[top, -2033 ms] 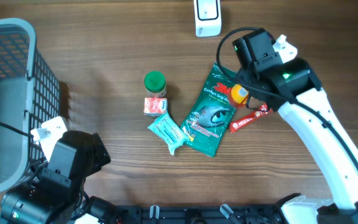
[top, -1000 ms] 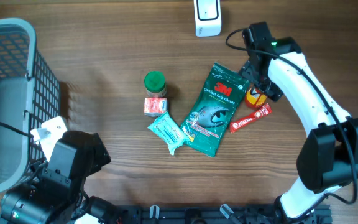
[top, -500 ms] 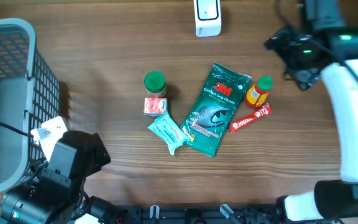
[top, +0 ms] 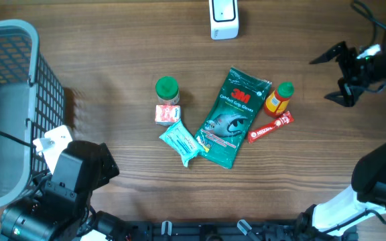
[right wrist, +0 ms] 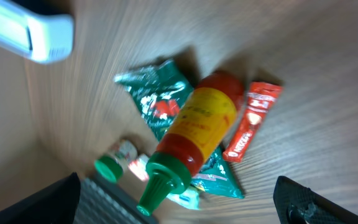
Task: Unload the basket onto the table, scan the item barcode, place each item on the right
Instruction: 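Lift the right gripper away from the bottle and hover nearby, then lower the right gripper onto the orange bottle and grasp it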
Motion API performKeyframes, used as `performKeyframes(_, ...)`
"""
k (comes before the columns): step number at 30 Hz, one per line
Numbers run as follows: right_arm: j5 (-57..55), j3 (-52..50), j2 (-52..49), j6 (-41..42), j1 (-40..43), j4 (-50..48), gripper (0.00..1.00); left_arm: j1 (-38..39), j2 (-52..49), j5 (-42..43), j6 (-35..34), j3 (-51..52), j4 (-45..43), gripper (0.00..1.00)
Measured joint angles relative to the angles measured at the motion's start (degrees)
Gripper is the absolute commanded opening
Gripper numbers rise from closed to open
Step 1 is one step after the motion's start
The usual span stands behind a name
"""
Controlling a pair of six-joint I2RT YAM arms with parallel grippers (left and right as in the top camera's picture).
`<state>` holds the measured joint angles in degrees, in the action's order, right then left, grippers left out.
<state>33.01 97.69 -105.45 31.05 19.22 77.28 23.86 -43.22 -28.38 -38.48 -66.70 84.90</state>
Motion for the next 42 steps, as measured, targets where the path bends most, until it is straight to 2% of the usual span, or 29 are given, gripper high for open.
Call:
performKeyframes(3, 1.3, 0.0, -0.4, -2.7, -0.3, -0.3, 1.0, 0.0, 0.0, 0.0, 0.0, 0.0, 0.0, 1.0)
performKeyframes(8, 1.0, 0.0, -2.1, -1.7, -0.2, -0.1, 1.0, 0.0, 0.0, 0.0, 0.0, 0.0, 0.0, 1.0)
performKeyframes(20, 0.6, -0.1, -20.1, 1.3, -0.8, 1.1, 1.0, 0.0, 0.0, 0.0, 0.0, 0.0, 0.0, 1.0)
performKeyframes(29, 2.0, -0.1, -21.0, -0.5, -3.3, 3.7, 1.0, 0.0, 0.0, 0.0, 0.0, 0.0, 0.0, 1.0)
performKeyframes(42, 4.3, -0.1, -21.0, 0.0, -8.4, 1.9, 1.0, 0.0, 0.0, 0.0, 0.0, 0.0, 0.0, 1.0)
